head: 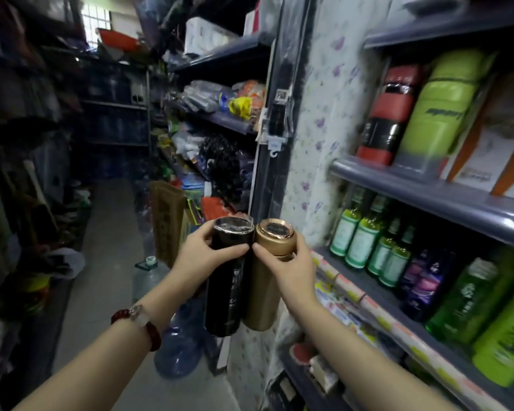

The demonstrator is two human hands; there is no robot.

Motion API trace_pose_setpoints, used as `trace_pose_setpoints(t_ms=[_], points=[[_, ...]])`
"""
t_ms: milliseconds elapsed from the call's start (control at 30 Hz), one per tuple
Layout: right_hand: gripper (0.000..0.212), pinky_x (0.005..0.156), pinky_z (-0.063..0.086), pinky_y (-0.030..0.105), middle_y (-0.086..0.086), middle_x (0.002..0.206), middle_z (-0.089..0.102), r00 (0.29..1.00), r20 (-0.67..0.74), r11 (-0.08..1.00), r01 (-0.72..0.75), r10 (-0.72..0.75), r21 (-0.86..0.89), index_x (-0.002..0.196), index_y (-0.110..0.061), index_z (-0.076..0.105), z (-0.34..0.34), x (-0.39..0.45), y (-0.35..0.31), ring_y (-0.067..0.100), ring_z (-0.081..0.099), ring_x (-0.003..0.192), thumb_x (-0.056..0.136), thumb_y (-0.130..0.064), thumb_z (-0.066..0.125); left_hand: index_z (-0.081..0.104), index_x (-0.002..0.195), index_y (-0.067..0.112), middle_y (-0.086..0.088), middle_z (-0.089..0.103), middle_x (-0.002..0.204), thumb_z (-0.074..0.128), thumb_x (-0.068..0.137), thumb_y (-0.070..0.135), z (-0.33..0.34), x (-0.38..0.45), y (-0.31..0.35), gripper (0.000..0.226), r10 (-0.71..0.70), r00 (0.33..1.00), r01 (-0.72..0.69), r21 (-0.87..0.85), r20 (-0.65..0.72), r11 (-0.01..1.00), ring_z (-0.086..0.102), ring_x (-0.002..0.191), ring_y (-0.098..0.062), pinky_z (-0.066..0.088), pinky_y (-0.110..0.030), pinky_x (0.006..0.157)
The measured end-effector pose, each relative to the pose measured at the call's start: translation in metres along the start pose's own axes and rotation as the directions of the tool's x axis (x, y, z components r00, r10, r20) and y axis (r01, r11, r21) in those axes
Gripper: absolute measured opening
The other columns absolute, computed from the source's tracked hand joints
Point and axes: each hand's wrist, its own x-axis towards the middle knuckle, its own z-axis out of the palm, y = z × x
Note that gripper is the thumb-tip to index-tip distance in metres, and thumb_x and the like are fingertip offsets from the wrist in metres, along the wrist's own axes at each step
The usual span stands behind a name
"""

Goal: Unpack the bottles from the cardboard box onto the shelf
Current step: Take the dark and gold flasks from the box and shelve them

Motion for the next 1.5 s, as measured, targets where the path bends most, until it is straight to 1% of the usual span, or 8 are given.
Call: trace_pose_setpoints(t_ms=[200,367,633,900,1067,1200,1333,1500], points=[[0.061,0.092,0.055,0.043,-0.007,0.098,0.075,0.996,-0.091,1.000,0.007,-0.009,-0.022,0.105,-0.026,0.067,-0.047,0.034,-0.042,0.010,0.070,0.094,0.052,-0.052,0.084,0.070,0.104,0.023,0.008,0.075,0.096,0.083,0.069,0.014,0.043,0.032,0.059,0.038,0.078,0.989,-0.073,-0.050,0.122,0.996,0.071,0.086,-0.002,0.054,-0.013,0.065],[0.053,0.090,0.056,0.038,-0.011,0.093,0.075,0.979,-0.200,0.993,0.014,-0.038,-0.121,0.100,-0.025,0.069,-0.086,0.052,-0.080,0.006,0.069,0.091,0.055,-0.049,0.086,0.073,0.099,0.023,0.002,0.077,0.097,0.087,0.063,0.016,0.071,0.060,0.091,0.040,0.140,0.961,-0.112,-0.126,0.238,0.986,0.072,0.096,-0.017,0.056,-0.037,0.088],[0.066,0.088,0.057,0.045,-0.005,0.095,0.076,0.904,-0.388,0.980,0.128,-0.179,-0.153,0.098,-0.024,0.069,-0.148,0.085,-0.164,0.015,0.071,0.092,0.043,-0.056,0.087,0.072,0.102,0.024,0.008,0.076,0.098,0.090,0.055,0.021,0.125,0.102,0.174,0.051,0.360,0.845,-0.282,-0.243,0.395,0.928,0.070,0.091,-0.002,0.053,-0.019,0.078],[0.060,0.090,0.056,0.040,-0.004,0.100,0.073,0.620,-0.599,0.861,0.398,-0.508,-0.318,0.105,-0.020,0.065,-0.202,0.066,-0.243,0.012,0.070,0.095,0.055,-0.042,0.088,0.067,0.103,0.035,0.019,0.073,0.094,0.088,0.059,0.017,0.189,0.096,0.256,0.053,0.703,0.629,-0.566,-0.425,0.331,0.706,0.064,0.089,0.012,0.045,-0.004,0.075],[0.061,0.094,0.053,0.032,-0.002,0.109,0.068,0.444,-0.636,0.763,0.504,-0.631,-0.405,0.117,-0.012,0.055,-0.228,0.052,-0.249,0.008,0.066,0.099,0.066,-0.020,0.087,0.058,0.121,0.036,0.020,0.066,0.116,0.087,0.057,0.033,0.229,0.090,0.274,0.071,0.809,0.516,-0.679,-0.441,0.281,0.586,0.057,0.111,0.002,0.045,-0.022,0.097],[0.061,0.094,0.052,0.029,-0.005,0.109,0.067,0.410,-0.659,0.766,0.467,-0.630,-0.442,0.118,-0.014,0.053,-0.250,0.051,-0.240,0.005,0.066,0.099,0.067,-0.017,0.087,0.055,0.128,0.030,0.013,0.063,0.124,0.088,0.058,0.028,0.262,0.087,0.267,0.078,0.795,0.521,-0.625,-0.496,0.311,0.603,0.055,0.116,0.001,0.043,-0.024,0.102],[0.056,0.096,0.051,0.033,-0.010,0.105,0.070,0.435,-0.689,0.815,0.330,-0.579,-0.477,0.113,-0.025,0.060,-0.269,0.055,-0.226,0.001,0.065,0.098,0.065,-0.031,0.088,0.057,0.124,0.029,0.008,0.066,0.120,0.089,0.055,0.024,0.299,0.093,0.247,0.076,0.750,0.567,-0.538,-0.537,0.340,0.650,0.059,0.113,-0.005,0.046,-0.036,0.104],[0.051,0.094,0.053,0.037,-0.011,0.100,0.072,0.449,-0.752,0.875,0.202,-0.483,-0.441,0.109,-0.029,0.065,-0.285,0.069,-0.220,0.005,0.065,0.096,0.064,-0.043,0.085,0.060,0.121,0.029,0.010,0.068,0.116,0.089,0.055,0.030,0.330,0.104,0.243,0.072,0.679,0.633,-0.453,-0.535,0.371,0.714,0.059,0.110,-0.003,0.045,-0.034,0.104]])
